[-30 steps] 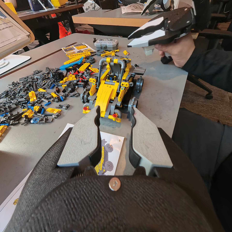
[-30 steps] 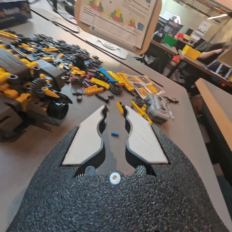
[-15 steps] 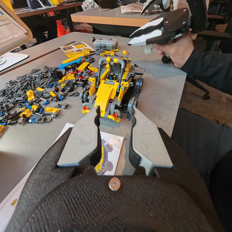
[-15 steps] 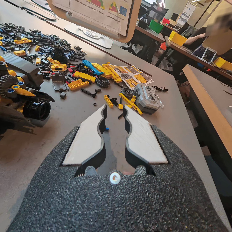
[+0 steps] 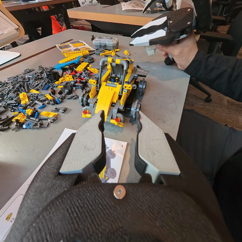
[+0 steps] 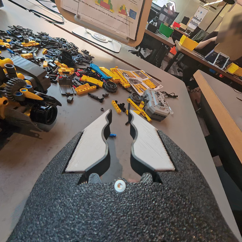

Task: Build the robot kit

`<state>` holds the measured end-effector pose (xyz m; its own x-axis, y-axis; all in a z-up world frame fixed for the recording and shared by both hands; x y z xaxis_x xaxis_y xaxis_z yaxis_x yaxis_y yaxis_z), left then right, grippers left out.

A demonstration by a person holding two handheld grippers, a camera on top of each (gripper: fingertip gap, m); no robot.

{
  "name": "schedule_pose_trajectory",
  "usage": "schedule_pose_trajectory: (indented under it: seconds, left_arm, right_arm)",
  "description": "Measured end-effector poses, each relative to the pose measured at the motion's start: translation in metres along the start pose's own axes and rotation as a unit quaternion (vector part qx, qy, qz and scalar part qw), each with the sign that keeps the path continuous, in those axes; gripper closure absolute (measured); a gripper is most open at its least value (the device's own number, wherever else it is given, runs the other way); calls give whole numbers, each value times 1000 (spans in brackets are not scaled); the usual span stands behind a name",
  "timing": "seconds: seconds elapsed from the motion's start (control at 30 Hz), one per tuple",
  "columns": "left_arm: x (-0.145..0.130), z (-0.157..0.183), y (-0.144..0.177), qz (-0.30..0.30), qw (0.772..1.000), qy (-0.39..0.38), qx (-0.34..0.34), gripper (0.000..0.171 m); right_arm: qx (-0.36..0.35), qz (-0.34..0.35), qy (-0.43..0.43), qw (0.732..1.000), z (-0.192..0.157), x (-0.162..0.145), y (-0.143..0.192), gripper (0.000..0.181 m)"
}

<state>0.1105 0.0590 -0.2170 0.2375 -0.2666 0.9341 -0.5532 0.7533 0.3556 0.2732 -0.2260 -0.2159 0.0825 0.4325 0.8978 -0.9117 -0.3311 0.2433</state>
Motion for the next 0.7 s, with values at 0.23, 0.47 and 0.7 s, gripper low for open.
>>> schedule_pose_trajectory:
  seconds: [0.23,0.47,0.7]
  left_arm:
    - [0,0,1,3,1000,1,2,127]
    - [0,-2,1,3,1000,8,4,127]
    - [2,-5,1,8,999,1,41,128]
  right_arm:
    - [7,1,-9,1000,1,0,0,160]
    - [46,10,9,999,-12,3,1,160]
    - [243,76,-5,967,-45,16,22,162]
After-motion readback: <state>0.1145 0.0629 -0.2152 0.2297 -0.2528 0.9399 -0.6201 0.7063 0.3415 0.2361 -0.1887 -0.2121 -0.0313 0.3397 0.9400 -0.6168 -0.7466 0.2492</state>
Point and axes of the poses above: each gripper's, where its closed fingertips meet, y back along the fingers, x out of its top, z = x × y across the jaws, the point moved 6 cm from there along y, back along the fingers, and after that the axes turned 7 degrees about -x, right-handed, at the moved point
